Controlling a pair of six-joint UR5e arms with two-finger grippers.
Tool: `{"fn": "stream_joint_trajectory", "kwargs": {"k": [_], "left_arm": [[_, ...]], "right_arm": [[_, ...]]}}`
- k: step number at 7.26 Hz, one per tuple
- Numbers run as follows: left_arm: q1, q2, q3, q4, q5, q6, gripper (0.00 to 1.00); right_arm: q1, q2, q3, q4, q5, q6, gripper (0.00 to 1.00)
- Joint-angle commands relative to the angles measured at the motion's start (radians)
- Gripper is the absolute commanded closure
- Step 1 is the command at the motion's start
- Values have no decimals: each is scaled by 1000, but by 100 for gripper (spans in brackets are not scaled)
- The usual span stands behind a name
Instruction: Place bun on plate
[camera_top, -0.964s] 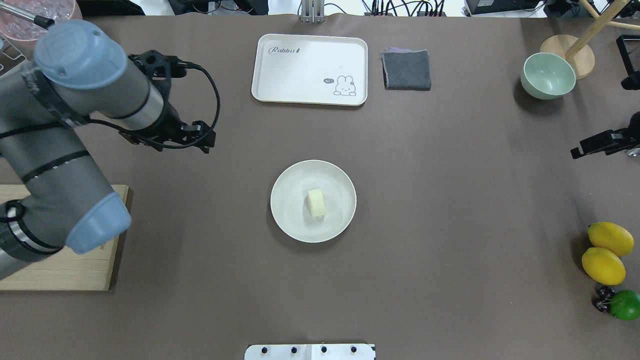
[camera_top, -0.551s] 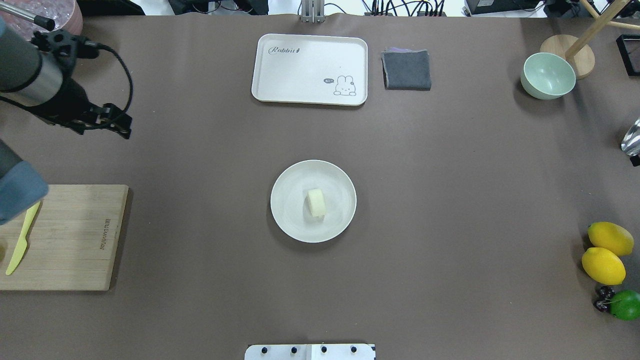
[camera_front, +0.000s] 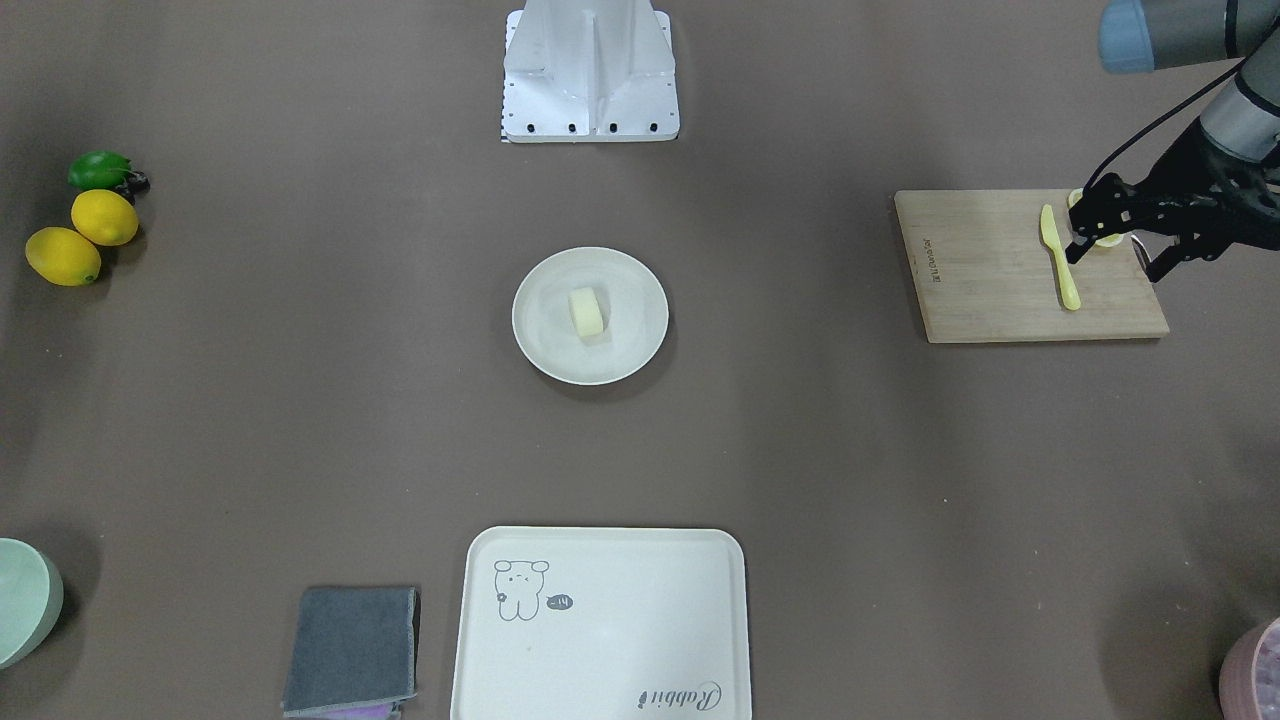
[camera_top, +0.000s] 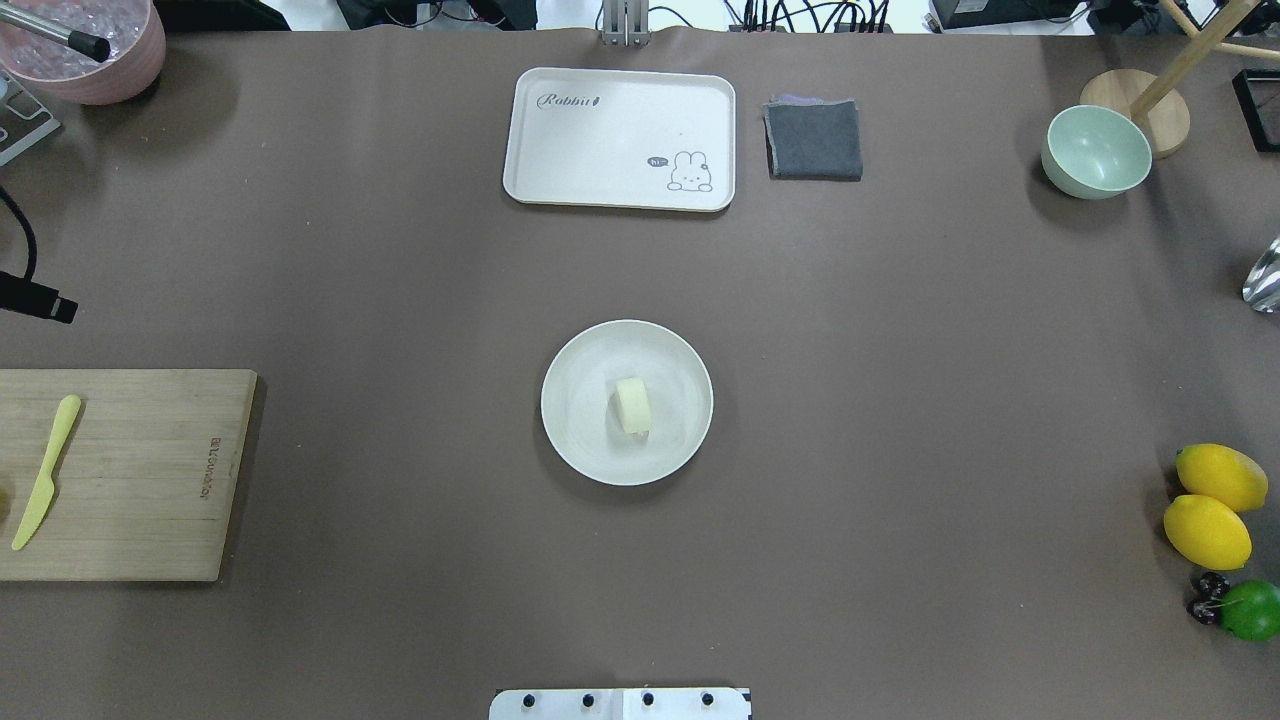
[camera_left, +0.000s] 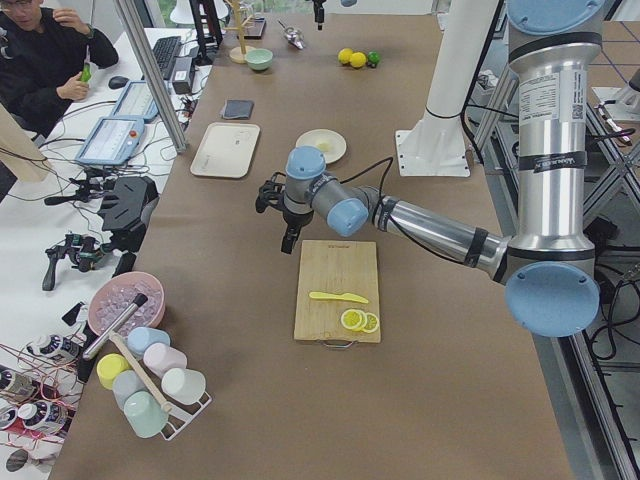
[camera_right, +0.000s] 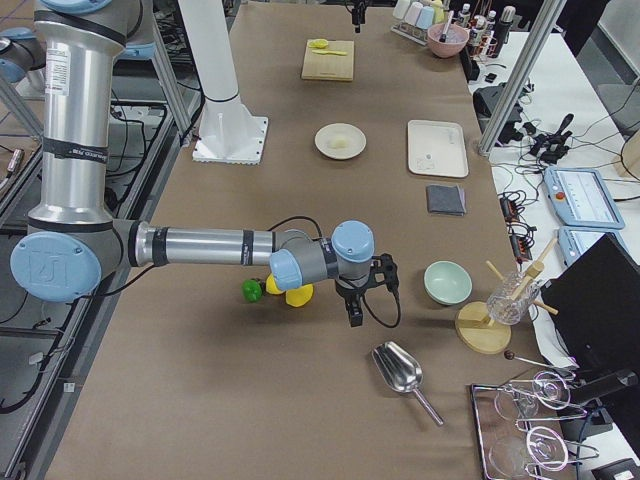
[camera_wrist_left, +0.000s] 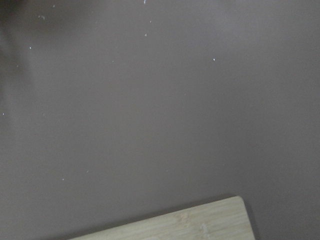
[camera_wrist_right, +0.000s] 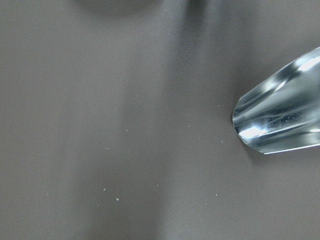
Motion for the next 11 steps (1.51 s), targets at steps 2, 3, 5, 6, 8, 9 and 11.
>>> {"fn": "stream_joint_trajectory", "kwargs": {"k": [2,3,5,6,8,9,11], "left_arm": [[-104,25,82,-5,-223,6,2],[-133,25,135,3,-236,98,2],[-199,-42,213,227,-233,376,2],[-268,-55,215,335,-220,488,2],[-319,-88,215,533,-178,629,2],[-327,-75,213,531,-170,648,2],[-327,-70,226,538,-172,644,2]], "right_arm": [[11,-4,-13,3,-12,-1,0],[10,3,-24,2,-20,4,0],[10,12,-33,3,-32,1,0],[10,12,-39,2,-46,3,0],[10,12,-30,3,-37,9,0],[10,14,-25,2,-34,3,0],[55,5,-28,-9,29,-81,0]]}}
